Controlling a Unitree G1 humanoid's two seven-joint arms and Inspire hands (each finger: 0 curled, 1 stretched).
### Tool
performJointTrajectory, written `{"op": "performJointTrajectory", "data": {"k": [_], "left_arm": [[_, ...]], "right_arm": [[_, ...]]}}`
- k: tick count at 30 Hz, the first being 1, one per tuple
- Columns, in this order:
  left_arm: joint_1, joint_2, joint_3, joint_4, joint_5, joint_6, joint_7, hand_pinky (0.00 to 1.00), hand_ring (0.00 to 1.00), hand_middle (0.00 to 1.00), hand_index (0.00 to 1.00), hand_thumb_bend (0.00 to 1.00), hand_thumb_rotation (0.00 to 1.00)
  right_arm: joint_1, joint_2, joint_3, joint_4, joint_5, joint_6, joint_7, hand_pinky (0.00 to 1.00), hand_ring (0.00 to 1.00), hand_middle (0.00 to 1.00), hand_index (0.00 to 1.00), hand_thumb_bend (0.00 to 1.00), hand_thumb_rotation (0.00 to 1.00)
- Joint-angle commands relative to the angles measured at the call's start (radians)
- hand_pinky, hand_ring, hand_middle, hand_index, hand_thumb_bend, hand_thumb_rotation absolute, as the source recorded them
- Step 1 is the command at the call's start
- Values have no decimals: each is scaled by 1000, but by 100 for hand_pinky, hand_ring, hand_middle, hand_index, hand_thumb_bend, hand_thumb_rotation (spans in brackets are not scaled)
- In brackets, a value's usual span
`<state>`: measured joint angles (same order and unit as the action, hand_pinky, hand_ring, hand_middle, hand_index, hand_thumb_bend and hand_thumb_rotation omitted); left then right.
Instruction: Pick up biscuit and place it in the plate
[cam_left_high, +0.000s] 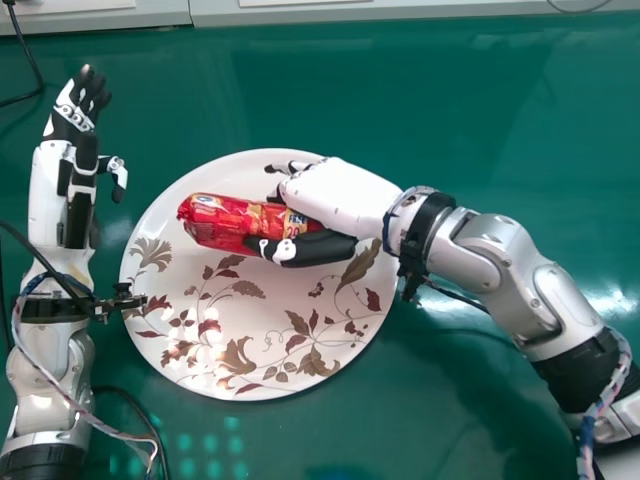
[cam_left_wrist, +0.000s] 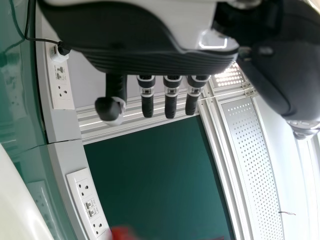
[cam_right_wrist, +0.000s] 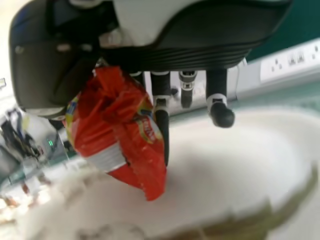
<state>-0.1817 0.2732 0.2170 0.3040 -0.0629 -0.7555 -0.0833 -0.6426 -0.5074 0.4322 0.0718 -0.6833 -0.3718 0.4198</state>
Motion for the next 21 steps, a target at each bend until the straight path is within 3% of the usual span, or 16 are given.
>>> {"op": "performJointTrajectory", "data": {"k": [1,12,14,16,18,19,20,21], "left_arm": [[69,-37,-12,78,7,-1,0,0,100,100,100,100,87],[82,-43,-12,57,4,10,3,0,100,100,100,100,86],[84,-43,-13,55,6,11,3,0,100,100,100,100,86],[84,-45,-13,55,4,13,3,0,100,100,100,100,87],[82,-44,-14,59,5,9,2,0,100,100,100,100,86],[81,-42,-14,61,9,8,3,0,100,100,100,100,87],[81,-42,-14,61,10,7,3,0,100,100,100,100,87],[81,-42,-15,61,7,7,0,0,100,100,100,100,87]], "right_arm": [[-28,13,28,54,-35,-12,0,10,38,42,51,51,0],[-55,29,30,180,-71,-45,-118,7,42,49,47,51,0],[-49,27,22,182,-66,-54,-146,13,38,44,52,51,0],[-49,15,16,183,-49,-70,-143,28,45,47,52,51,0],[-52,0,14,194,-34,-106,-148,44,57,63,71,76,32],[-53,-7,12,202,-30,-127,-156,50,64,71,79,85,44],[-54,-13,11,209,-30,-143,-164,56,72,80,87,94,58],[-54,-17,10,213,-33,-154,-172,60,77,86,92,97,65]]}}
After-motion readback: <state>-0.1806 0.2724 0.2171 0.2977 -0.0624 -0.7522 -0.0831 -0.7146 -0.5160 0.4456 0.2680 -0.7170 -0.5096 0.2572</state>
